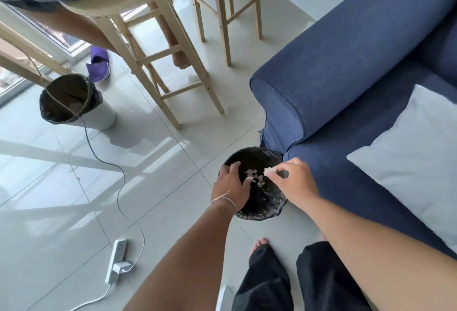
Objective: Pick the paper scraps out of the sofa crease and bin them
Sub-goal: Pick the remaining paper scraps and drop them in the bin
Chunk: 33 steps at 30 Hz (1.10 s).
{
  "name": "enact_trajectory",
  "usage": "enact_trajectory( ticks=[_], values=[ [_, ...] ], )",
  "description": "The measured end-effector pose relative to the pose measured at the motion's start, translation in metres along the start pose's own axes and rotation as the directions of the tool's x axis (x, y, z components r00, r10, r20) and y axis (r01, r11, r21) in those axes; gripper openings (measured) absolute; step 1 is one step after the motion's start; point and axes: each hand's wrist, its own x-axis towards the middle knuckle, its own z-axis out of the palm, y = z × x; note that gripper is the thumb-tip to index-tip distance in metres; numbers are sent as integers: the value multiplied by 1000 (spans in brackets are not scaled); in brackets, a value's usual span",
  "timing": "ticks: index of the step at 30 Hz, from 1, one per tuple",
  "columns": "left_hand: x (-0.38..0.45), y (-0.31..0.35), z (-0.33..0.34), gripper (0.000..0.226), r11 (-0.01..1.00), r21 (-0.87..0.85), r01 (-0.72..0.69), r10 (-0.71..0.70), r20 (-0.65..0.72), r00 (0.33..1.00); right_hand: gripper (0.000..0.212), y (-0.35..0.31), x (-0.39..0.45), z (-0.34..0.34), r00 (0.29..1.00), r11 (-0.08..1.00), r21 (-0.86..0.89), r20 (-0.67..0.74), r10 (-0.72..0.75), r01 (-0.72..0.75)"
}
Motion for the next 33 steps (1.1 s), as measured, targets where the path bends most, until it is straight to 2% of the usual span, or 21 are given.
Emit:
enact_trajectory(
  ticks=[8,11,15,18,21,23,26,30,33],
  values=[
    [10,-5,-11,55,1000,25,-9,10,-30,1000,41,0,5,0,998,997,61,49,36,-39],
    [14,4,-17,50,1000,-2,-22,22,-65,998,36,1,7,-7,997,990,115,-5,78,-77],
    [16,38,-28,45,995,-68,-79,63,-213,975,31,6,8,-35,977,968,216,-137,161,-129],
    [21,90,-38,46,973,-68,-218,181,-353,918,34,17,14,-71,950,966,228,-257,177,-118],
    [30,170,-45,45,888,-15,-460,414,-408,814,40,35,29,-118,913,967,228,-360,191,-112],
    [33,231,-41,45,823,7,-568,531,-364,765,43,54,38,-153,888,964,237,-409,209,-118],
    [35,305,-19,48,760,21,-649,632,-254,732,43,85,50,-198,843,960,245,-479,243,-138],
    [46,381,38,49,736,-2,-677,670,-135,730,39,148,66,-254,763,938,295,-559,325,-183],
    [58,421,93,49,734,-29,-679,678,-27,734,38,205,76,-289,701,921,279,-598,387,-271]
  ],
)
